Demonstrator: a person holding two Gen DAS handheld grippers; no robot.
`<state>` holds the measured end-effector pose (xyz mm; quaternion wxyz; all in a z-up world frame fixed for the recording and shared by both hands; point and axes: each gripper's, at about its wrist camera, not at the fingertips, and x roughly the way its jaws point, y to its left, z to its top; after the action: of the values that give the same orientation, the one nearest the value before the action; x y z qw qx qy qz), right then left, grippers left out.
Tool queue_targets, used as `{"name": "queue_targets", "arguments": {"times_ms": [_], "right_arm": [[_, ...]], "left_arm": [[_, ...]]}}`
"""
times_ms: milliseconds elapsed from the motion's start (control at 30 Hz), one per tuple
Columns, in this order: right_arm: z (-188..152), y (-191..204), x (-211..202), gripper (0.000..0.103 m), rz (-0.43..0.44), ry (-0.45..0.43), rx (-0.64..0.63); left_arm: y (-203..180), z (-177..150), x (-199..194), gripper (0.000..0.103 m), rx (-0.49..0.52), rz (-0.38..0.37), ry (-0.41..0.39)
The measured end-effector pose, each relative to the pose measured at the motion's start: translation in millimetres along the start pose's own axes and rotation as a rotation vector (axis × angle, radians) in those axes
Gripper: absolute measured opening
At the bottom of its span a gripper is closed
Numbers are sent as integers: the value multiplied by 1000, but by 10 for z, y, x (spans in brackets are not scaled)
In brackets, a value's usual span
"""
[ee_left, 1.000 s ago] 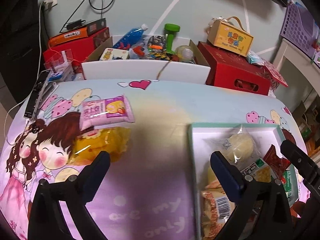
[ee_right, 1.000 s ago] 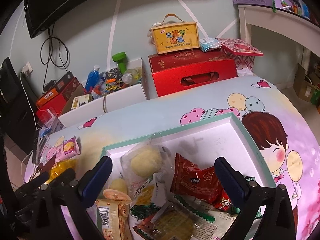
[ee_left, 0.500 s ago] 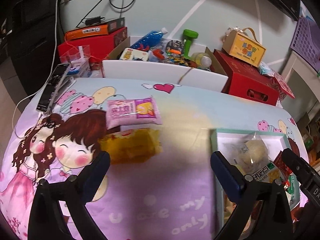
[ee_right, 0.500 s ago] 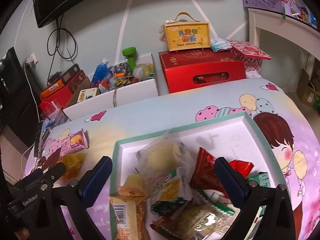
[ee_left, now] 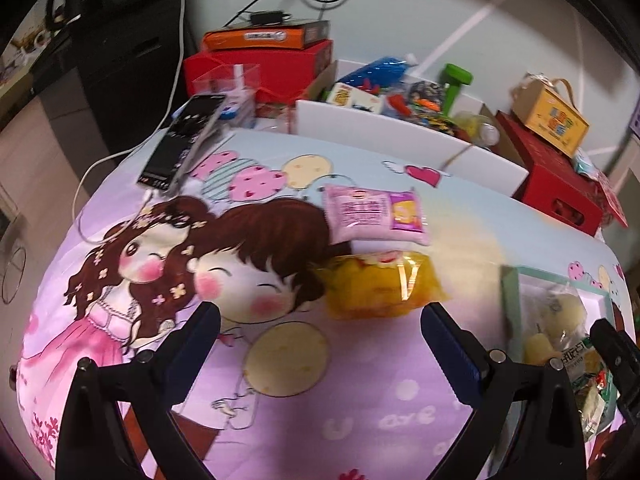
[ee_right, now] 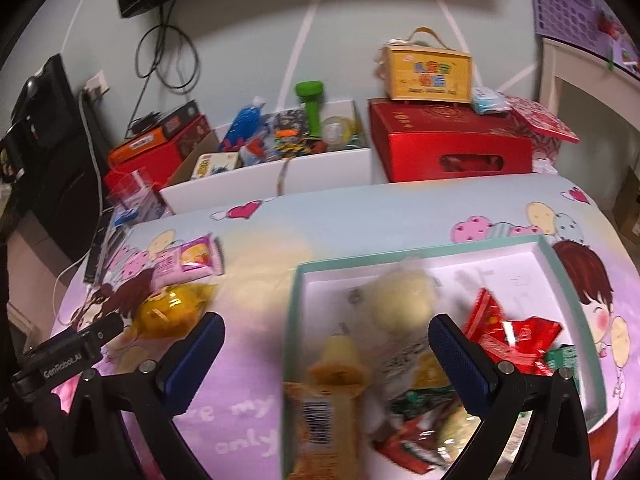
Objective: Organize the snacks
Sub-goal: 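Move both open tools back from the tray to the remaining snacks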
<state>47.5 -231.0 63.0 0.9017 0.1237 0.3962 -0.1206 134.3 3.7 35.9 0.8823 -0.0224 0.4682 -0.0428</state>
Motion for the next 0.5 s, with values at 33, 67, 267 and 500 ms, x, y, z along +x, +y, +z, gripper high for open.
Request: {"name": "queue_targets", "arguments": {"times_ms": [33, 67, 267, 500], "right_arm": [[-7, 51, 9, 103, 5, 3, -9], [-19, 117, 11, 103, 11, 4, -21], [-52, 378, 65, 103, 57, 4, -51], [-77, 660, 213, 103, 106, 18, -94]], "left_arm": [[38, 0, 4, 100, -7, -1, 2], [67, -1, 9, 100, -12, -5, 4], [183, 6, 120, 100, -42, -53, 27], [307, 5, 246, 100, -88, -94, 51]]}}
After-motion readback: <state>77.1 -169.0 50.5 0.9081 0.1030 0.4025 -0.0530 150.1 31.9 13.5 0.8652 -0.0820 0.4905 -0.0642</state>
